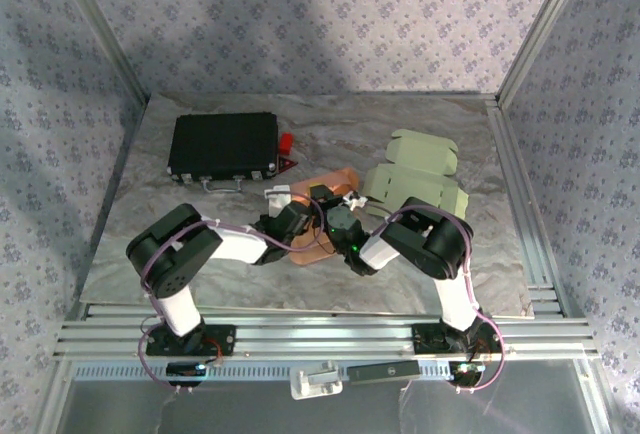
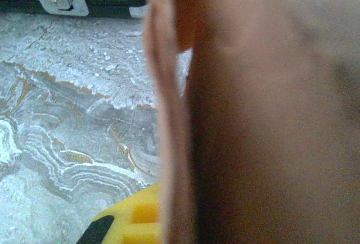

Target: Fold the paper box

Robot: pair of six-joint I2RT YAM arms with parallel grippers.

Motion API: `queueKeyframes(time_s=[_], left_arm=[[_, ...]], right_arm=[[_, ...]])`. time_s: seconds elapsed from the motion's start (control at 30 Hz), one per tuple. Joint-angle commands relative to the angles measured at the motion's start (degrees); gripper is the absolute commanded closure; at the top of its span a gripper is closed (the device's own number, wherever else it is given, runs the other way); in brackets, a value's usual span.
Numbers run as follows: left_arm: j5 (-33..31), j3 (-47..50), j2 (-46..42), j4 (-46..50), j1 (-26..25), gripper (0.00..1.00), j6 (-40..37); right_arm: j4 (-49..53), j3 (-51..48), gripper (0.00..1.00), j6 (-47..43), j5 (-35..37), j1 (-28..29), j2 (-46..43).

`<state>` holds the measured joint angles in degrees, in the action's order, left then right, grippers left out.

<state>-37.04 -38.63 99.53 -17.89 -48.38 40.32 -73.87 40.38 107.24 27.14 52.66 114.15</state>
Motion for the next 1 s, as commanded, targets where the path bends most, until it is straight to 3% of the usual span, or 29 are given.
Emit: queueKeyframes(time_s=[0.0, 0.07, 0.13, 0.2, 0.3, 0.47, 0.63, 0.77, 0.97], left_arm=[[-1.87, -3.27, -2.2, 8.32, 0.42, 1.0, 4.4], [-1.28, -4.41, -4.25, 11.87, 0.47, 1.0, 5.04], [-0.02, -6.0, -7.0, 16.58, 1.0, 1.0, 5.47], [1.45, -7.56, -9.79, 21.56, 1.88, 1.0, 5.05], [7.46, -9.76, -13.31, 26.74, 4.67, 1.0, 3.13], [15.81, -12.69, -17.0, 32.66, 8.37, 1.0, 0.19], [19.97, -20.06, -17.7, 44.31, 9.8, 1.0, -3.55], [22.35, -24.73, -17.6, 51.33, 9.8, 1.0, -7.08], [23.95, -28.7, -16.35, 58.99, 9.11, 1.0, -10.29]], right_arm=[[9.75, -1.59, 0.8, 1.18, -2.83, 1.8, -3.28], [15.99, -2.85, 0.59, 0.67, -2.23, 2.02, -8.06], [24.37, -3.9, 0.44, -2.14, -2.62, 1.33, -15.13], [35.57, -3.57, 0.33, -4.88, -4.53, -0.32, -23.08], [51.45, -0.98, 0.27, -12.54, -7.27, -3.36, -34.77], [75.71, 6.91, 0.23, -29.56, -9.46, -6.52, -52.1], [94.54, 14.12, 0.26, -41.4, -13.42, -10.94, -61.72], [102.61, 16.75, 0.29, -47.6, -16.36, -14.05, -64.89], [109.15, 19.68, 0.31, -52.65, -19.2, -14.0, -62.62]])
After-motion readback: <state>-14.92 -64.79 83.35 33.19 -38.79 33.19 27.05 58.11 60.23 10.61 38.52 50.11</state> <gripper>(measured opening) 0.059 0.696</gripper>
